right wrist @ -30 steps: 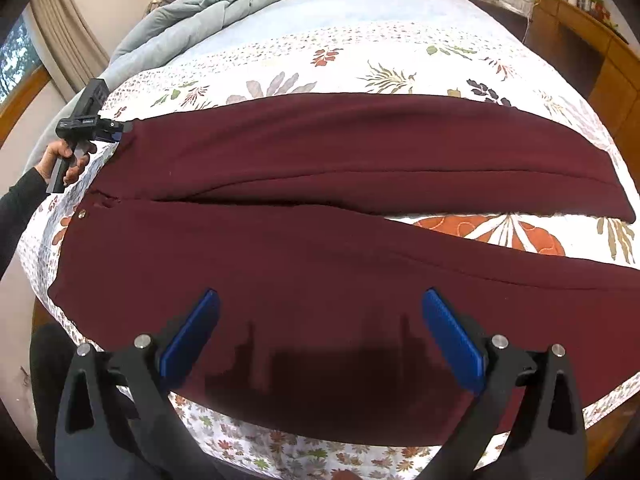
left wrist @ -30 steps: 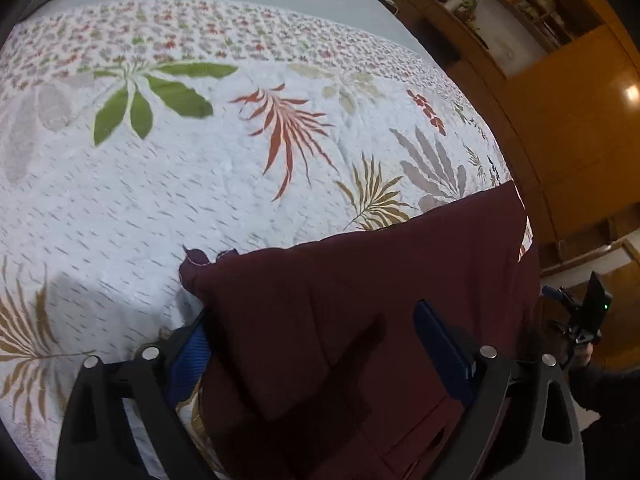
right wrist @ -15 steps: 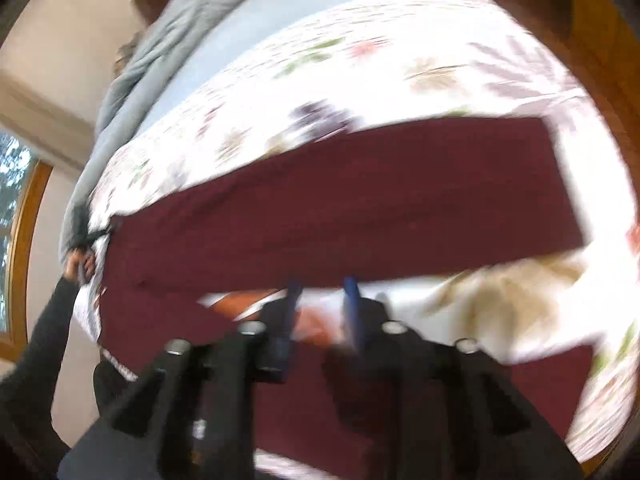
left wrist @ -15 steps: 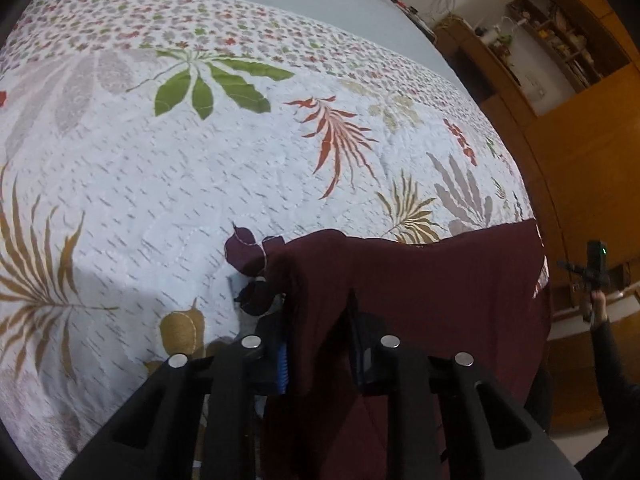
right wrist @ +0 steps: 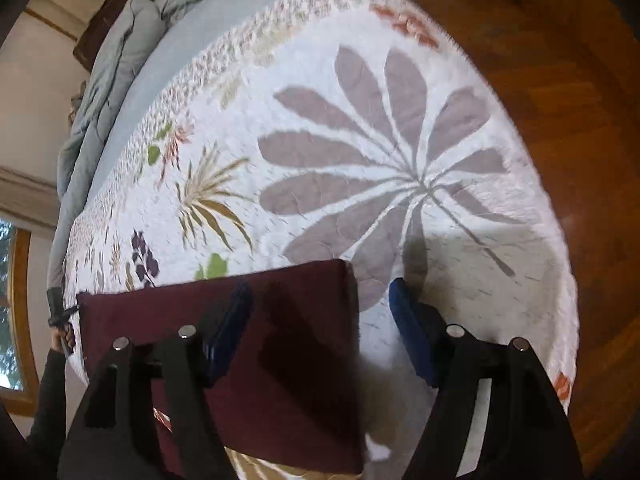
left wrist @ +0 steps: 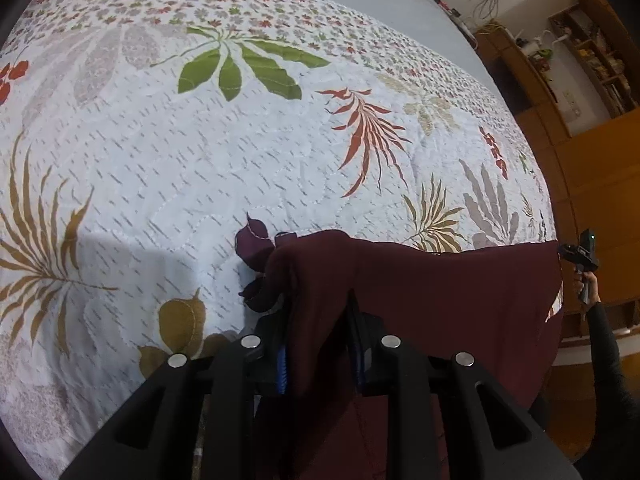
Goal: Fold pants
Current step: 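Close the left gripper on the waistband while the right gripper grasps the hems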
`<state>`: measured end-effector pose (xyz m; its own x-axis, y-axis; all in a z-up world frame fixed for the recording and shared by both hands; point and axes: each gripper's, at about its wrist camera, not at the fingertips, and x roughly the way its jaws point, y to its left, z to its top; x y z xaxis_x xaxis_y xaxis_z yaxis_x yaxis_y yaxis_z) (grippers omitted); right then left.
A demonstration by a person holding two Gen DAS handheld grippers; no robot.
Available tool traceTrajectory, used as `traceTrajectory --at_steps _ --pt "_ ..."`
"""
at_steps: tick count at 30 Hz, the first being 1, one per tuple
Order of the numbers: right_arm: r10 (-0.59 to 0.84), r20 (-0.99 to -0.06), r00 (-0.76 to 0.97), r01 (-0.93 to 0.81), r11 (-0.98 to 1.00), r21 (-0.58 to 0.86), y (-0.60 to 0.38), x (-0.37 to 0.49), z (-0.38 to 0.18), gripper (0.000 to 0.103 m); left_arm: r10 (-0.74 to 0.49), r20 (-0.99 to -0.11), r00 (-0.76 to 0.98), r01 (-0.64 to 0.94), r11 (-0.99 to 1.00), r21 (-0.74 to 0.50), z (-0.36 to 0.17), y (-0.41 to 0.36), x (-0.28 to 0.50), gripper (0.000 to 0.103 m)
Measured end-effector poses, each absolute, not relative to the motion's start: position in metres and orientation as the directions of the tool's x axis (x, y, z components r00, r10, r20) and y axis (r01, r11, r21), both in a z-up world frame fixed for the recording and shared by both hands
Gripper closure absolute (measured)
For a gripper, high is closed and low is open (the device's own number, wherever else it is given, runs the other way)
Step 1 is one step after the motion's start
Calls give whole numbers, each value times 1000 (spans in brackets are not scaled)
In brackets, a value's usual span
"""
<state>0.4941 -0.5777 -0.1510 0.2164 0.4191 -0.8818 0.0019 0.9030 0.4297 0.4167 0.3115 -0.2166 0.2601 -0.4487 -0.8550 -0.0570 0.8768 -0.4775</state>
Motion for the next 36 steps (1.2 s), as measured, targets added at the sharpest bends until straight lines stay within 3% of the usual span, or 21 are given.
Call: traceTrajectory --at_steps 6,9,13,14,17,24,36 --pt "493 -854 166 -87 870 485 -563 500 -157 19 -450 -856 254 -109 866 -487 -221 312 420 71" --pt "501 -850 161 -113 865 488 -556 502 -158 22 -434 -860 269 -111 873 -475 -219 309 418 70" --pt "522 -841 142 -129 852 507 -549 504 -155 54 -390 -875 287 -102 896 -432 -212 305 415 78" --pt "542 -830 130 -129 840 528 -550 505 -155 76 -386 -874 296 -105 896 -432 -209 305 414 82" --pt "546 -825 144 -154 836 527 -541 503 -144 81 -368 -867 337 -100 901 -421 -197 303 409 85" --pt "534 -804 260 -176 845 504 -549 479 -96 83 -346 -817 462 -54 908 -415 -142 295 386 87" --pt "465 -777 424 -226 885 406 -565 382 -21 83 -416 -680 604 82 881 -466 -46 269 295 88"
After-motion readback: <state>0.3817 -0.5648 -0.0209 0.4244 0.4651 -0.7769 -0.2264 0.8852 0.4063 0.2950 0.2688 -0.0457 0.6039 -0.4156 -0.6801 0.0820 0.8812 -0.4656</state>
